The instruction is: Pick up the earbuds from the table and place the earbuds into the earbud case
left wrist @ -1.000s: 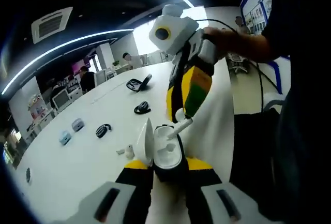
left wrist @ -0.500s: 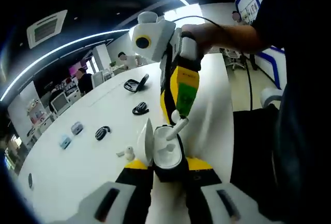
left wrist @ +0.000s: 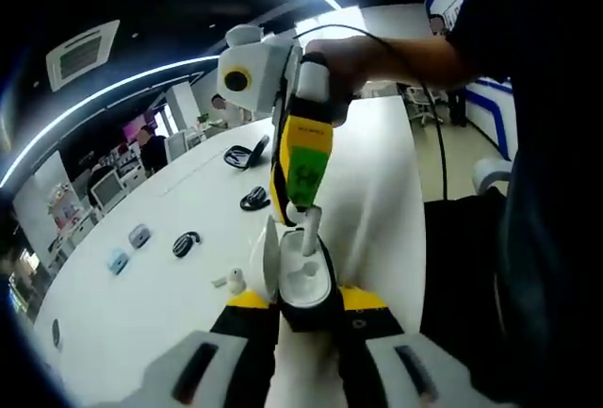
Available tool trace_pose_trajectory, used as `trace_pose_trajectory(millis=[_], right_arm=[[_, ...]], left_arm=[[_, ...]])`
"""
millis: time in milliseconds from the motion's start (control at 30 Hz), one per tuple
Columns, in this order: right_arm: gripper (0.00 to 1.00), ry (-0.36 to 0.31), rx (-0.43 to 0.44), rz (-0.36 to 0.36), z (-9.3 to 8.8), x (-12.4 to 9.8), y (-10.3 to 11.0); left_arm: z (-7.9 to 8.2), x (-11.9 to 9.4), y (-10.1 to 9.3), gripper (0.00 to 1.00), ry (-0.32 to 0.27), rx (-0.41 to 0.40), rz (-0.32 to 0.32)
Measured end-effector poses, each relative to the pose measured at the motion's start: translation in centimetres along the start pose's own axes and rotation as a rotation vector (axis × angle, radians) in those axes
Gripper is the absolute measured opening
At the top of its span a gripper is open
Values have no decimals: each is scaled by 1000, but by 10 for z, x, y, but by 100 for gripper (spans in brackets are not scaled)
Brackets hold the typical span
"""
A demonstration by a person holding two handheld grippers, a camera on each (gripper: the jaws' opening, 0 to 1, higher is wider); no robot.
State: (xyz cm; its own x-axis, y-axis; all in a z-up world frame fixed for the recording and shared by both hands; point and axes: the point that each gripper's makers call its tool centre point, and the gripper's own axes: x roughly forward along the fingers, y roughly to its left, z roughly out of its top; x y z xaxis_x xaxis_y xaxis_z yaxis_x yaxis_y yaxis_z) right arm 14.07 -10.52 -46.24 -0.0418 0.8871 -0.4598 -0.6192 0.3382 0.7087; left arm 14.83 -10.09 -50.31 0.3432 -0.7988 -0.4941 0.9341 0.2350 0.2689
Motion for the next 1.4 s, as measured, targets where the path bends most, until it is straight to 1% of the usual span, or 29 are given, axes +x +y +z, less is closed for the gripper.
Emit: trace_pose_trajectory(millis=[133,233,267,333,433,467,533,700,733,767,800,867,900,967,1267,1400], right_arm=[[14,-10,-24,-28,1,1,0],[14,-31,-75,-92,4,1,-1],[14,-33,-82,-100,4,1,-2],[14,-58,-133,-151,5,1,-1],[14,-89,-171,-201,6,2,0],[14,-94,-175,-208,6,2,0],[14,-130,-205,-248,7,2,1],[14,-194,-217,-304,7,2,1],[12,-207,-220,-318,7,2,0],[6,-209,-234,-337,5,1,-2],[4,-222,-249,-359,5,0,-4],[4,-233,-236,-358,3,0,-4],[4,-245,-226,-342,3,3,-2],[4,-247,-221,-341,0,5,-3],[5,-278,-231,-365,4,-6,-9],[10,-298,-264,-383,9,-16,-15]], left_arm=[[0,0,0,25,-4,-7,1],[0,0,1,25,-10,-16,2],[0,0,1,25,-11,-16,2],[-1,0,1,25,-16,-21,6],[-1,0,1,25,-20,-31,12],[-1,-1,1,25,-22,-35,14],[-1,-1,1,25,-25,-44,18],[-2,-1,1,25,-33,-63,27],[-2,-1,1,25,-34,-64,28],[-2,-1,1,25,-35,-67,30],[-2,-1,1,25,-36,-71,31],[-2,-2,1,25,-42,-89,34],[-2,-2,1,25,-43,-91,36],[-2,-2,1,25,-47,-97,37],[-3,-2,1,25,-51,-105,42],[-3,-3,1,25,-58,-118,46]])
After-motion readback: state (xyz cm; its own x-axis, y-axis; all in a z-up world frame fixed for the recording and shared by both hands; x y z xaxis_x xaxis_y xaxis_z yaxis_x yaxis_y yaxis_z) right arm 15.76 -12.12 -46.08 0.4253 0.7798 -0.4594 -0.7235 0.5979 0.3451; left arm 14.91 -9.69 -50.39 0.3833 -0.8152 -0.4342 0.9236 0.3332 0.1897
